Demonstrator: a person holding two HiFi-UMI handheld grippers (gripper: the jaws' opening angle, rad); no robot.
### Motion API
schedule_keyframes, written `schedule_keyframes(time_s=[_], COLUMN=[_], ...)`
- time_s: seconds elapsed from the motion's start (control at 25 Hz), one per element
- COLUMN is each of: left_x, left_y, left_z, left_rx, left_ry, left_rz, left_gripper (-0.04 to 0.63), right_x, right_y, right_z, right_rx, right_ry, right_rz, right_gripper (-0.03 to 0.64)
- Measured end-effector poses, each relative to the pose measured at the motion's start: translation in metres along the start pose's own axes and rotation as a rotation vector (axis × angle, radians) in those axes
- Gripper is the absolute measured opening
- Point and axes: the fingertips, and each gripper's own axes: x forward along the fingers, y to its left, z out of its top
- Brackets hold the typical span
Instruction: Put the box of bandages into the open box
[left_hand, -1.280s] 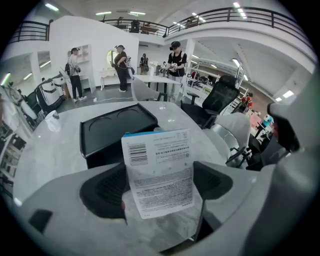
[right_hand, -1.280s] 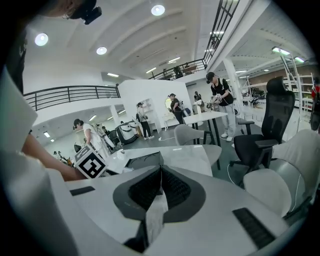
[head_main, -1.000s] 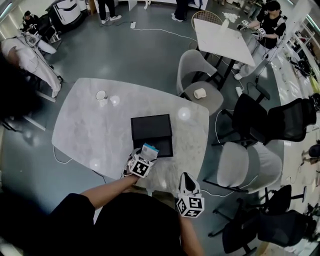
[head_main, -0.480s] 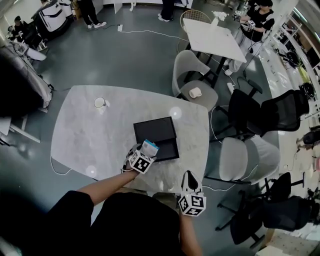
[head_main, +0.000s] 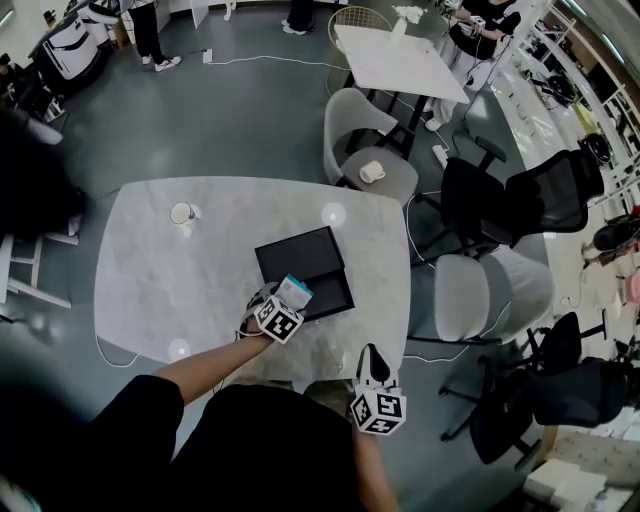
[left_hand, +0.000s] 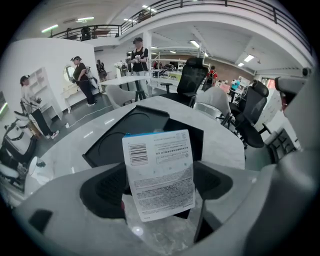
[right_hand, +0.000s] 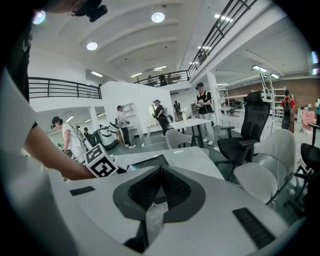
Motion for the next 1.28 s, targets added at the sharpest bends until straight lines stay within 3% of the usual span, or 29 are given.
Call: schedule_keyframes(time_s=[0.56, 1.08, 1.28], left_x=[0.027, 0.052, 0.061], left_y=[-0.037, -0.038, -0.022], left_z=[0.006, -0.015, -0.02], left_rx=[0.156, 0.097, 0.135], left_ry=[0.025, 0.116, 0.145], left_rz=[-0.05, -0.009, 0.055], left_gripper=[0.428, 0.42, 0.405], right_x=[-0.009, -0.009, -0.017], right_y=[-0.021, -0.059, -0.074], right_z=[-0.009, -0.011, -0.009], right_rx=[0.065, 0.062, 0.081], right_ry=[0.006, 0.028, 0.023], right_rz=[-0.055, -0.035, -0.048], right_gripper=[0.014, 0.014, 0.014])
